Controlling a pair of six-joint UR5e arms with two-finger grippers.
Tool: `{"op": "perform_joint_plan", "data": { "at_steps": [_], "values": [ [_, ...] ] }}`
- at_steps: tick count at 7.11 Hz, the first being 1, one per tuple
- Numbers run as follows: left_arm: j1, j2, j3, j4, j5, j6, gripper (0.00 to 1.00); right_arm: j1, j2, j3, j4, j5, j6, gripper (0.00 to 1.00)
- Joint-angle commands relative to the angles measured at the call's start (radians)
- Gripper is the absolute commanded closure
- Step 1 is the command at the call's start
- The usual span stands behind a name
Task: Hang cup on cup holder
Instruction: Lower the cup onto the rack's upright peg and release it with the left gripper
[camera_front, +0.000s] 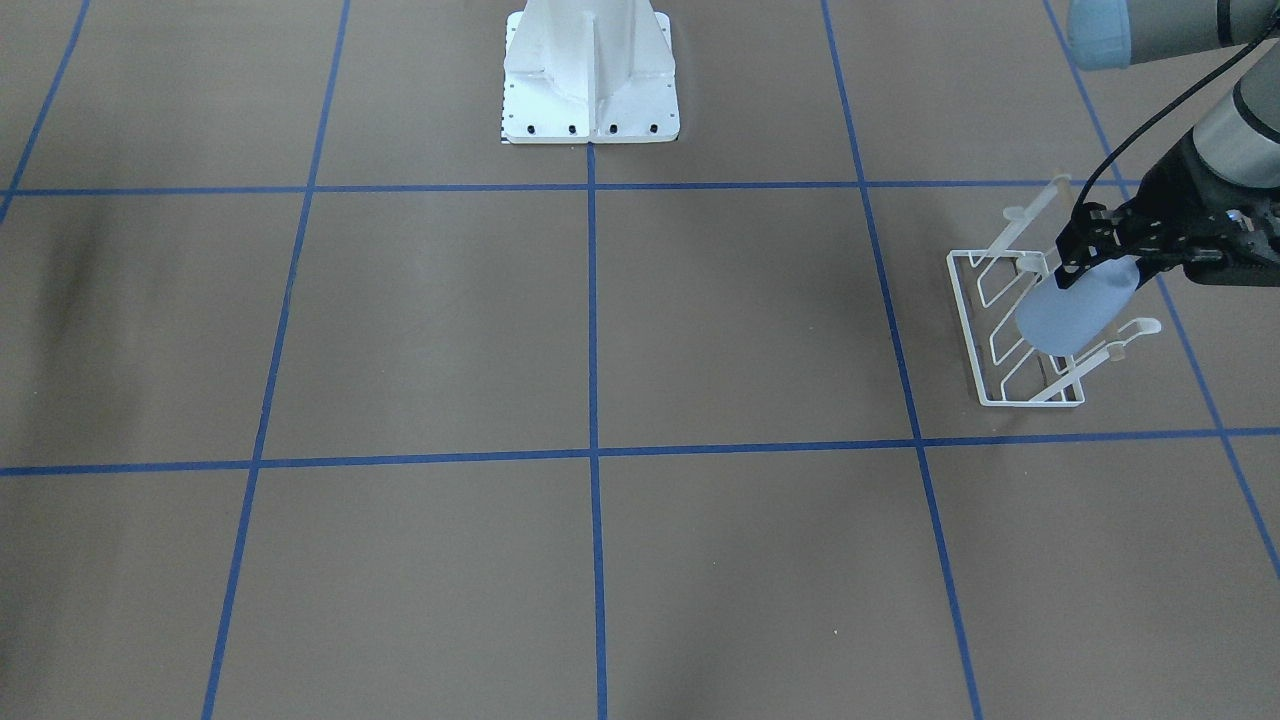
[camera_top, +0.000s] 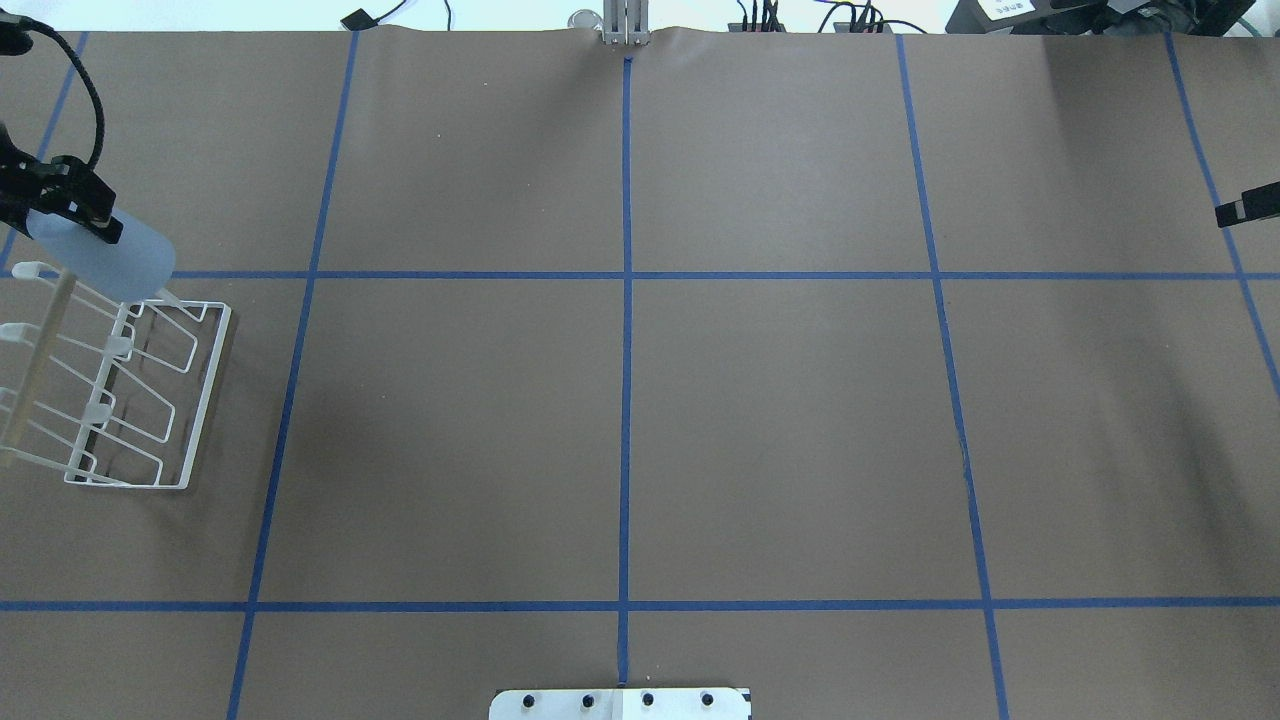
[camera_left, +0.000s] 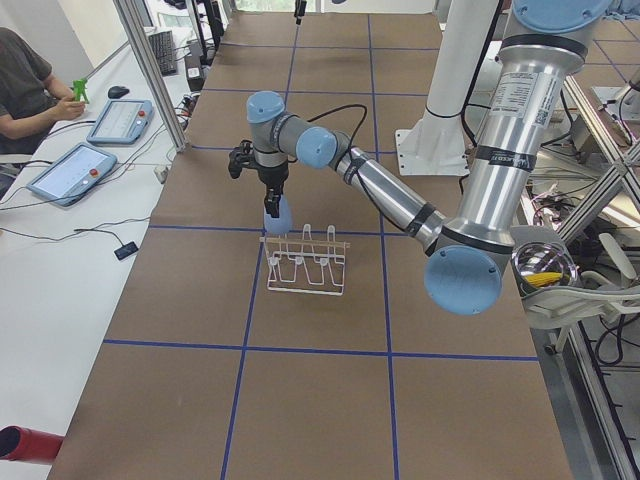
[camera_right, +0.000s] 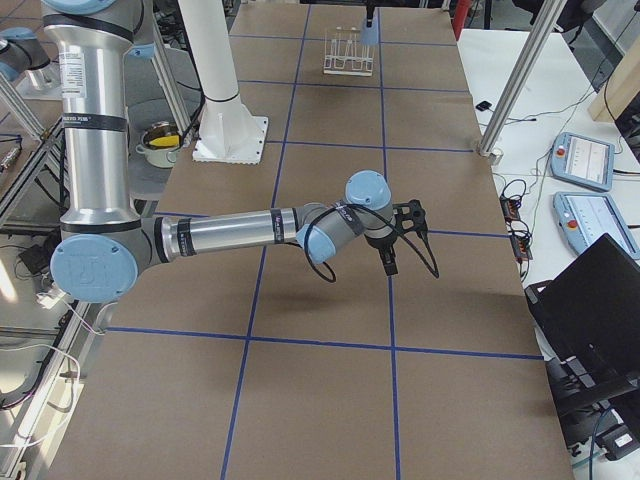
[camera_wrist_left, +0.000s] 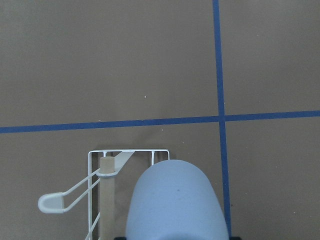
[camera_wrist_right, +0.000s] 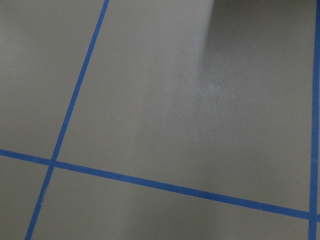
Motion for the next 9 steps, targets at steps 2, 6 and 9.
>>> {"op": "perform_joint_plan", "data": {
  "at_steps": [2, 6, 9],
  "values": [
    [0.038, -0.004, 0.035, -0.004, 0.001, 0.0, 1.0, 0.0, 0.001, -0.001, 0.0, 0.011, 0.004, 0.0],
    [0.067, -0.02, 0.101, -0.011, -0.001, 0.002, 1.0, 0.002, 0.001, 0.0, 0.0, 0.011, 0.007, 0.0],
    [0.081, -0.021, 0.132, -0.025, -0.001, 0.0, 0.63, 0.0, 0.006, -0.001, 0.0, 0.011, 0.009, 0.0]
  ]
}}
